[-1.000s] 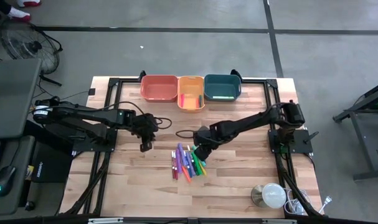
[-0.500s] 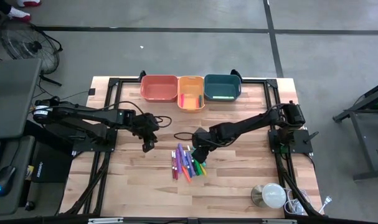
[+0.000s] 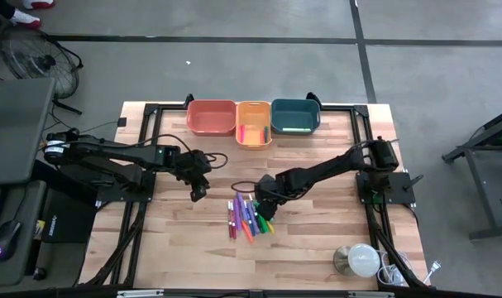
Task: Pick & Place Markers
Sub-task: Put the purple pen into the yellow bin
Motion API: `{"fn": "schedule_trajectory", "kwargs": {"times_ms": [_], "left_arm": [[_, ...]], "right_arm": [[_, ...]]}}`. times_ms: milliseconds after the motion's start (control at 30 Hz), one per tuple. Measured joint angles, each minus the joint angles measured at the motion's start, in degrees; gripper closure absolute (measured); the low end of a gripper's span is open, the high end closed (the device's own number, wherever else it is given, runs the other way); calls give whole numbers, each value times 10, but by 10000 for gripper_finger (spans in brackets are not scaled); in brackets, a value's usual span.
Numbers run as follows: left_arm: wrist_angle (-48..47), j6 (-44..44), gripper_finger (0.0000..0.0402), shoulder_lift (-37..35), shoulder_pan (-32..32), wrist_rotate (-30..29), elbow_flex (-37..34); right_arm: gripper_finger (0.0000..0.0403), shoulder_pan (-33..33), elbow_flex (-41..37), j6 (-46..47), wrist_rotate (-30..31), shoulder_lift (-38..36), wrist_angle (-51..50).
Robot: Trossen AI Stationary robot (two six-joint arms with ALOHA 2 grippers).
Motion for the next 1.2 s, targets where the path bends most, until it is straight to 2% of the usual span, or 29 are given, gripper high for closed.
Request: {"fn": "schedule_trajectory", "kwargs": {"times_ms": [300,433,567,900,1200], "left_arm": [[2,-5,314,0,0,-1,0],[3,-5,314,0,0,-1,0],[3,-5,314,0,0,-4,0],[3,-5,314,0,0,-5,0],[3,-5,314,0,0,-6,0]], "right_arm": [[187,4,1,10,1,10,0],[187,5,2,8,10,10,-38],[187,6,2,-42,24,10,-78],[187,10,1,-233,8,10,-93],[187,10,2,-285,-4,9,-138]]}}
